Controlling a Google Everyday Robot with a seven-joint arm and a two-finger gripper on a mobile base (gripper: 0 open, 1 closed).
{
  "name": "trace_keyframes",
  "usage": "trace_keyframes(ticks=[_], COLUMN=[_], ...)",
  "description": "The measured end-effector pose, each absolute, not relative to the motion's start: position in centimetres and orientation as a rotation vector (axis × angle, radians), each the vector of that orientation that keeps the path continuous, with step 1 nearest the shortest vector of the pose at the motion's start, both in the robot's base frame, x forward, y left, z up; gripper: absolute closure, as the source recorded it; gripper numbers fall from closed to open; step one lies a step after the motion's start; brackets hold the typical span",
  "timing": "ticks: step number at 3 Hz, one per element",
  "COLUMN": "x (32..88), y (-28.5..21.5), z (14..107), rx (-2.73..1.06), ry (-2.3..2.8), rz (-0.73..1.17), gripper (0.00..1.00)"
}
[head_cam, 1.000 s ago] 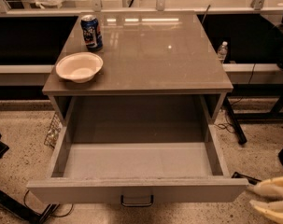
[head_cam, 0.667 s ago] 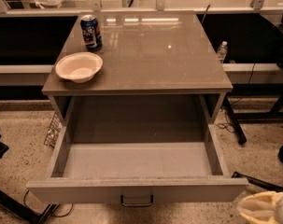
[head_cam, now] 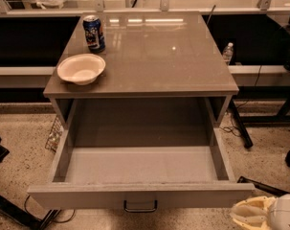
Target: Close top drawer
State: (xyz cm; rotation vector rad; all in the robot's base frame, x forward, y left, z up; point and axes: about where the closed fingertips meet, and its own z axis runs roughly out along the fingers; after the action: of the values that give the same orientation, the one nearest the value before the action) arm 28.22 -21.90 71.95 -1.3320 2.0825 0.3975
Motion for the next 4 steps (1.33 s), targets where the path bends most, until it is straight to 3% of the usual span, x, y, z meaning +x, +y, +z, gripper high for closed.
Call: trace_keyframes(ticks=[4], x=[36.4], y=[-21.6], z=[66.3], rx=[-1.286], ry=[1.873], rz=[0.541], gripper=[1.0])
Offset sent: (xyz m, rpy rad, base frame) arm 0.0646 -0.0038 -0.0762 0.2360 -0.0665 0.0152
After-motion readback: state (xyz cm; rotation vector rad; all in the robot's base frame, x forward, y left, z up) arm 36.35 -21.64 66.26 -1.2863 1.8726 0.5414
